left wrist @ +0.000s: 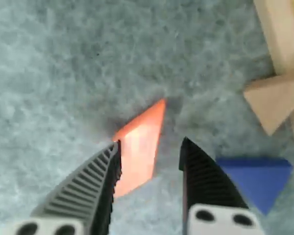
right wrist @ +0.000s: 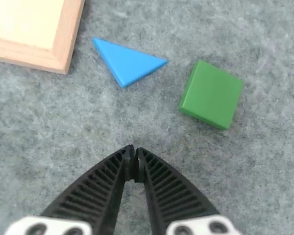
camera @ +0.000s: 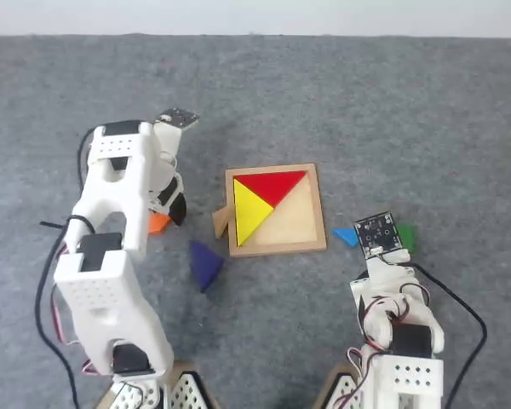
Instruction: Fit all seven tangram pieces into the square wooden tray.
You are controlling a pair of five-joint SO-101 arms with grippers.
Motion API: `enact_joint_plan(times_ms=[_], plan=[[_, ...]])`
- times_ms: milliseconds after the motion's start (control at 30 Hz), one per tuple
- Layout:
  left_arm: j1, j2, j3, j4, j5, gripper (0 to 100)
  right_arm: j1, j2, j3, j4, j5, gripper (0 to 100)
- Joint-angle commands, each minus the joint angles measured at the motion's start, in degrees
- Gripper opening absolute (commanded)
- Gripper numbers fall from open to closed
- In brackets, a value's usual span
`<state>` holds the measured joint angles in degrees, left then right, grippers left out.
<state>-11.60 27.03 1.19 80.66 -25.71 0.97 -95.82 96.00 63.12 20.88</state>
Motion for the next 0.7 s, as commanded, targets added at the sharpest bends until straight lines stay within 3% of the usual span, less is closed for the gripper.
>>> enact_joint_plan(times_ms=[0,267,667], plan=[[-0.70,1.58,-0.13,-2.37,-0.44,19,-0.13,-0.66,0.88,0.13,0.53,0.8],[-3.16,5.89,-2.33,-0.79,-2.37,18,-0.13,-0.66,0.88,0.13,0.53,0.8],[-2.73,5.54,-0.57,1.05,-3.16,7,-0.13,-0.66,0.88,0.13,0.53,0.8]])
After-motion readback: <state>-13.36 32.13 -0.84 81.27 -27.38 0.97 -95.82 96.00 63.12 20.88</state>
